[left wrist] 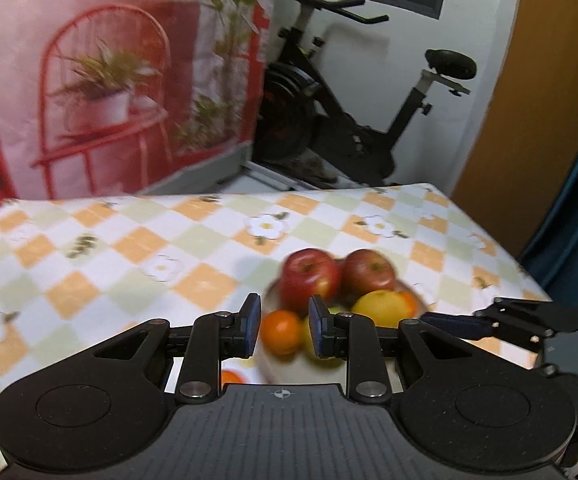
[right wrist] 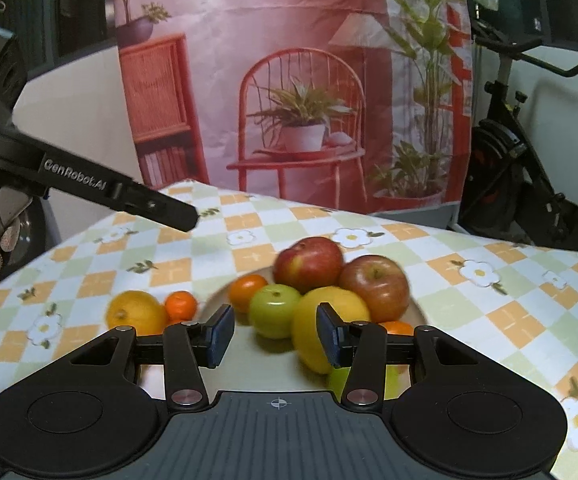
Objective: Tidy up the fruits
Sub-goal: 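Move both grippers back toward the small brown round fruits on the cloth, then close the right gripper on a small brown fruit while the left gripper grasps another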
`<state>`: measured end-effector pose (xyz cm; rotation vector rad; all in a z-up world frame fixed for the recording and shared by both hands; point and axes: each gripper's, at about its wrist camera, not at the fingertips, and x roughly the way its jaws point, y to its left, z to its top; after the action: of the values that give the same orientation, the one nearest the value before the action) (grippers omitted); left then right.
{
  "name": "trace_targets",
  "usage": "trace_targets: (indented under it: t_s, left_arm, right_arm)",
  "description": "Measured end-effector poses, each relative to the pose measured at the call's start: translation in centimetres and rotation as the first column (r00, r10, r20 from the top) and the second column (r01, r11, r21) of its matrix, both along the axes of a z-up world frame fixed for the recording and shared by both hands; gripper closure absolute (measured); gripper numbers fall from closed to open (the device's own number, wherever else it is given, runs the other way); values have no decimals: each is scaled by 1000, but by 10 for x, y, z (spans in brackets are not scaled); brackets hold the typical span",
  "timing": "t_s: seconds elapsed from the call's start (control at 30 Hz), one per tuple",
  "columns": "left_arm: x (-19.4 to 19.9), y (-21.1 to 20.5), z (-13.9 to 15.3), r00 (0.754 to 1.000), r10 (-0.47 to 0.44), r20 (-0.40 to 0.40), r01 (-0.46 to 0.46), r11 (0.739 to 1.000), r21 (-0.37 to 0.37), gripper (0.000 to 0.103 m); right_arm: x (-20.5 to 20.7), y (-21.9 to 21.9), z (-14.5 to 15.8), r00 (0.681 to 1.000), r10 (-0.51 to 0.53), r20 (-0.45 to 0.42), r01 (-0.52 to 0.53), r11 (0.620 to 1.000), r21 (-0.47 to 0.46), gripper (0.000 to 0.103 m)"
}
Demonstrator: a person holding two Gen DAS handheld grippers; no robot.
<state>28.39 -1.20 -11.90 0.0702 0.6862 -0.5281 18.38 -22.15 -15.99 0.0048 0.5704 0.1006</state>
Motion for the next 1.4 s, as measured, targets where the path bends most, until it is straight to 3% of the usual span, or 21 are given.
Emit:
trace_targets:
  t_s: [0.33,0.5,0.67,0.87,1.1,1.4]
  left_arm:
    - [-37,54,-6,994,111,20,-110,994,-19,75]
    - [-52,76,-17,971,236,30,-235,971,-41,75]
    - [-58,81,-20,956,291,37,-290,956,-31,75]
    - [-62,83,-29,955,297,2,-296,954,-38,75]
    - [-70,85,-41,959,283,-26,-284,958,-45,75]
    - [-76,74,-47,969,236,-66,-241,968,-70,75]
  right_arm:
    - [-14,40,-13,997,79,-8,-79,996,49,64]
    - [-14,63,-25,984,169,-59,-166,985,45,66]
    - [-12,88,-40,961,253,-112,-253,967,19,67]
    - [-4,105,-50,938,310,-156,-318,948,-29,70]
    - [2,102,-60,941,288,-180,-299,953,-40,80]
    - [-12,89,-63,951,275,-141,-282,959,-38,80]
